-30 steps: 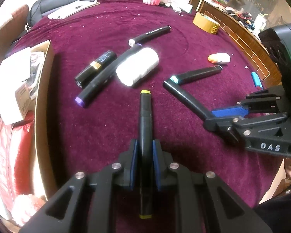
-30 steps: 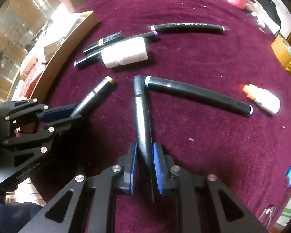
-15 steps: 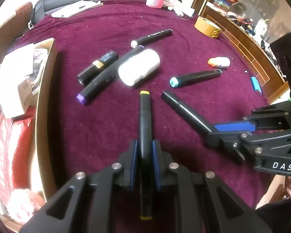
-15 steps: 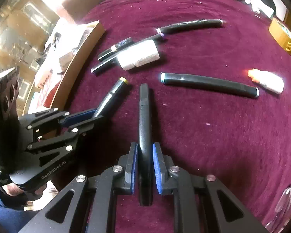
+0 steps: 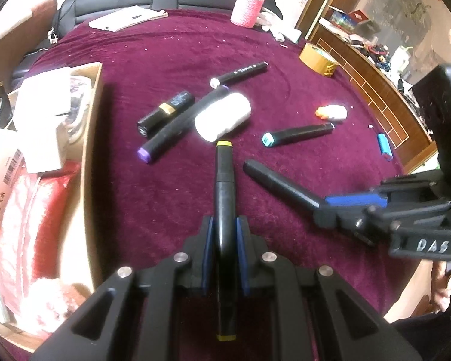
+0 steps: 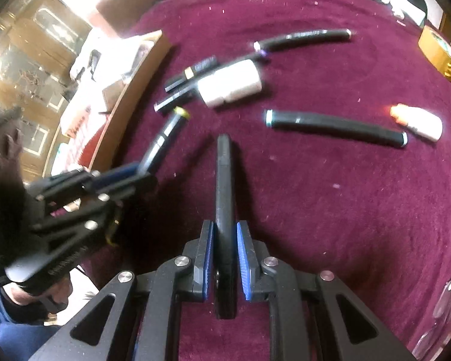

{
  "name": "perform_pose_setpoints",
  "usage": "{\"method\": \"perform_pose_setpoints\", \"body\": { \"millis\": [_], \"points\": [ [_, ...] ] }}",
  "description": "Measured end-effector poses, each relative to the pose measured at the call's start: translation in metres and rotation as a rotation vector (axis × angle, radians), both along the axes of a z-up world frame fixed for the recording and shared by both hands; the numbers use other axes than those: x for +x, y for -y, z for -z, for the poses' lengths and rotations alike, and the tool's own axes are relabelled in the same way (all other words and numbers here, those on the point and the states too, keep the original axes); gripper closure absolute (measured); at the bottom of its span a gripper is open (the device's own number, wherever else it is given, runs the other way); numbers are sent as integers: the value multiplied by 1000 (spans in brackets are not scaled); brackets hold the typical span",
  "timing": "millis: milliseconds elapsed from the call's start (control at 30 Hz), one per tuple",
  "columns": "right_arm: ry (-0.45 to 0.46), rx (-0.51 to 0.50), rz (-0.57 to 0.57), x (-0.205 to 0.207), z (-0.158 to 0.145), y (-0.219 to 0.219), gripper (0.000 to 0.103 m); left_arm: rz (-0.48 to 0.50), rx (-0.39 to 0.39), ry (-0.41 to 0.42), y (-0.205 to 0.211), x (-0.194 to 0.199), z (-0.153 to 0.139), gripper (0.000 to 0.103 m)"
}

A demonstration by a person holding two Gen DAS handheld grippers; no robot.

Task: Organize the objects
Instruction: 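Grasp a black marker with the left gripper while the right grasps another black marker, then carry both black markers to the cardboard box and release them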

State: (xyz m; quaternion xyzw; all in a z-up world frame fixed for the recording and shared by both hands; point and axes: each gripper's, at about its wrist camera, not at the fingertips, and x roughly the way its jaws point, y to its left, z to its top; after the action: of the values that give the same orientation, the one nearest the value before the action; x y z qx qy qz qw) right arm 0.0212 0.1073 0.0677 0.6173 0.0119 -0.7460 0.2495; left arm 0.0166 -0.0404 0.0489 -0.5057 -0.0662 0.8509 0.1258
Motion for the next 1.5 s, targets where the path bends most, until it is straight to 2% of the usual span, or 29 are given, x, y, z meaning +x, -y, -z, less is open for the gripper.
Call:
{"method": "perform_pose_setpoints", "body": {
  "millis": [100, 367, 533, 900, 1100, 1233, 1500],
  "points": [
    [43, 18, -2, -1, 12, 6, 85, -1, 1, -5, 3, 3, -3, 88],
    [23, 76, -15, -13, 21, 28, 81, -3, 0, -13, 7, 9, -7, 88],
    [-18, 114, -39, -8, 21, 37, 84, -9, 1, -17, 10, 14, -10, 88],
    [-20, -43, 27, -7, -7, 41, 84, -48, 7, -39, 31, 23, -20, 88],
    [-17, -108, 22, -6, -21, 53, 84, -79, 8, -61, 50, 31, -29, 88],
    [-29, -145, -14, -6, -31, 79, 84, -114, 6, -76, 69, 38, -36, 88],
    [-22, -194, -120, -1, -45, 139, 84, -249, 1, -100, 132, 60, -47, 88]
  ]
}}
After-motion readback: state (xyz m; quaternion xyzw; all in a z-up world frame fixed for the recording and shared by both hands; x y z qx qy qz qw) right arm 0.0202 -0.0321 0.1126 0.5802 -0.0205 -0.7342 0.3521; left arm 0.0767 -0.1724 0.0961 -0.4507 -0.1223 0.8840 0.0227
